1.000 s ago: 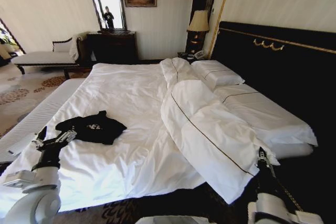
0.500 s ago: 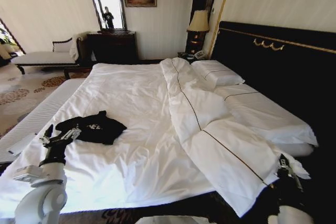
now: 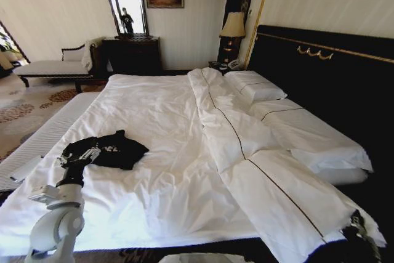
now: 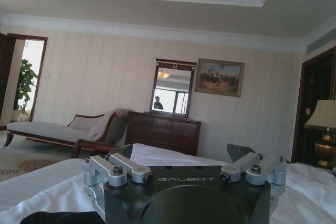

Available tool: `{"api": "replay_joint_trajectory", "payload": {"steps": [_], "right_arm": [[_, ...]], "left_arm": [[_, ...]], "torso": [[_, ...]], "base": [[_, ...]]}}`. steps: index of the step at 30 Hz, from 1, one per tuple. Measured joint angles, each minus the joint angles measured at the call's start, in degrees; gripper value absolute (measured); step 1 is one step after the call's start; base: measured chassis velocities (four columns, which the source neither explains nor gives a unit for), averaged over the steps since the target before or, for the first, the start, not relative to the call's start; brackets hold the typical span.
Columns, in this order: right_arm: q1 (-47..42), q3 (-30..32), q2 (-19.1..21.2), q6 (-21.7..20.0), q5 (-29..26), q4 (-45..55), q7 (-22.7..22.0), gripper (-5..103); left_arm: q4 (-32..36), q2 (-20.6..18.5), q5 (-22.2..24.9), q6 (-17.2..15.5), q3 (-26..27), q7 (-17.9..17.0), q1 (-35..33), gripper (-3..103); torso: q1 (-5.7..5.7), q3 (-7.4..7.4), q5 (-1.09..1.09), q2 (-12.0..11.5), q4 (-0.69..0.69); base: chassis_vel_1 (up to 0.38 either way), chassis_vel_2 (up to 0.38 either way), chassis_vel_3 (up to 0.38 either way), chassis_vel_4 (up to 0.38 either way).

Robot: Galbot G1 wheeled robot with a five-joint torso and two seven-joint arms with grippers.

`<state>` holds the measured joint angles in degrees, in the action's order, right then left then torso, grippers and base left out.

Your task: Fold the clothes on the bed.

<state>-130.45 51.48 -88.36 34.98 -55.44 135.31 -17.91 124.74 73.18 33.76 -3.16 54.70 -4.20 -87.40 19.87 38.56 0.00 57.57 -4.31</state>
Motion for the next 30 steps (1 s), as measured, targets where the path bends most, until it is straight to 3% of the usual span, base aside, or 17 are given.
{"api": "replay_joint_trajectory", "payload": {"steps": [15, 30], "right_arm": [[-2.2, -2.7, -2.6, 1.6, 5.9, -5.5, -6.2, 0], [-1.3, -1.5, -2.1, 0.4, 7.6, -11.8, -12.4, 0]], "left_arm": [[-1.6, -1.2, 0.8, 0.0, -0.8, 0.1, 1.0, 100], [-3.8, -0.9, 0.7, 0.1, -1.6, 0.2, 2.3, 100]], "torso": [[0.00, 0.00, 0.00, 0.0, 0.01], [0.00, 0.00, 0.00, 0.0, 0.01]], "base": [[0.000, 0.000, 0.000, 0.000], [0.000, 0.000, 0.000, 0.000]]}}
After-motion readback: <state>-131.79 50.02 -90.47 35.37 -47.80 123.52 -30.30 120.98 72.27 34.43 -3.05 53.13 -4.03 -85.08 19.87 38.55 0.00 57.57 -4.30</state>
